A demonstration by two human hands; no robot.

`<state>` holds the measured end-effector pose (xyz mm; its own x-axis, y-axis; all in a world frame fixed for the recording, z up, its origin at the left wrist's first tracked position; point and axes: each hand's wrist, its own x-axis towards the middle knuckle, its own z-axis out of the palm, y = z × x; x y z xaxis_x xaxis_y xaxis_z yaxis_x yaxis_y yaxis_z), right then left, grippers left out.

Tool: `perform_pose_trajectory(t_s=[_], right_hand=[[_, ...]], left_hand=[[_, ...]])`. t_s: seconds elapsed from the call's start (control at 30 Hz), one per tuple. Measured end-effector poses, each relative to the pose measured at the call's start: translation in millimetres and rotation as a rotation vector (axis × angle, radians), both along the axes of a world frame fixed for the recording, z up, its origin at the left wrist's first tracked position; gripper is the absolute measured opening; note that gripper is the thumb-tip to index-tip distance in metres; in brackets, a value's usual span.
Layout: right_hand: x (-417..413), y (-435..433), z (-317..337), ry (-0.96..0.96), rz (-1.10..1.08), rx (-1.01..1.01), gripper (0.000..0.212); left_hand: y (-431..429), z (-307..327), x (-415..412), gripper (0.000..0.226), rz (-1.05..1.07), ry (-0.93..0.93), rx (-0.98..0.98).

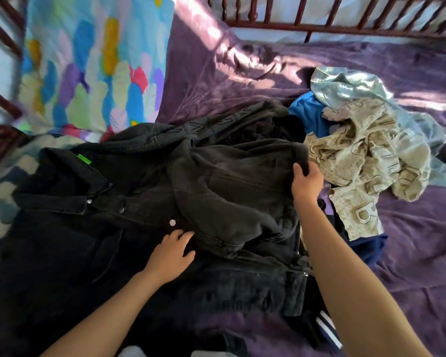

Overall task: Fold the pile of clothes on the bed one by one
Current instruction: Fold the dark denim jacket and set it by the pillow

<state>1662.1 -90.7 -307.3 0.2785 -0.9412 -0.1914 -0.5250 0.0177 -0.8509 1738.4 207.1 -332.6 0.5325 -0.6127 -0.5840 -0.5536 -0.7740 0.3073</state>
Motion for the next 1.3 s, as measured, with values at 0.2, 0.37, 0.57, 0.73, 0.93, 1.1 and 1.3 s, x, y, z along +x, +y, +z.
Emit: perform_pose_trajectory(t_s=[0.2, 0.37, 0.57, 0.73, 0.93, 1.1, 1.3], right_hand=[[-12.1, 7.4, -31.4, 0.589, 0.344, 0.048, 0.069], [-35.4, 23.1, -57.1, 0.448, 0.246, 0.318, 0.050], [-51.4, 17.3, -40.9, 0.189, 0.096, 0.344, 0.022], [-50.8, -14.9, 16.1, -0.204, 0.058, 0.338, 0.026], [-51.1, -22.3, -15.7, 0.263, 0.270, 0.204, 0.040], [-91.3, 15.7, -45.7, 0.679, 0.392, -0.025, 0.051], [-124.5, 104.3, -58.4, 0.659, 0.569, -0.340, 0.061]], left_hand=[[-6.2, -10.8, -1.1, 0.065, -0.007, 0.069, 0.079], [-13.5, -19.9, -15.3, 0.067, -0.065, 0.144, 0.170], [-13.2, -22.0, -15.8, 0.067, -0.045, 0.154, 0.157], [-15.2, -7.6, -13.1, 0.068, -0.117, -0.037, 0.018], [-44.3, -20.1, -57.4, 0.070, -0.677, -0.241, -0.091], [-72.6, -34.9, -53.5, 0.069, -0.483, -0.135, 0.199], [-104.3, -32.0, -31.7, 0.071, -0.363, -0.137, 0.269]])
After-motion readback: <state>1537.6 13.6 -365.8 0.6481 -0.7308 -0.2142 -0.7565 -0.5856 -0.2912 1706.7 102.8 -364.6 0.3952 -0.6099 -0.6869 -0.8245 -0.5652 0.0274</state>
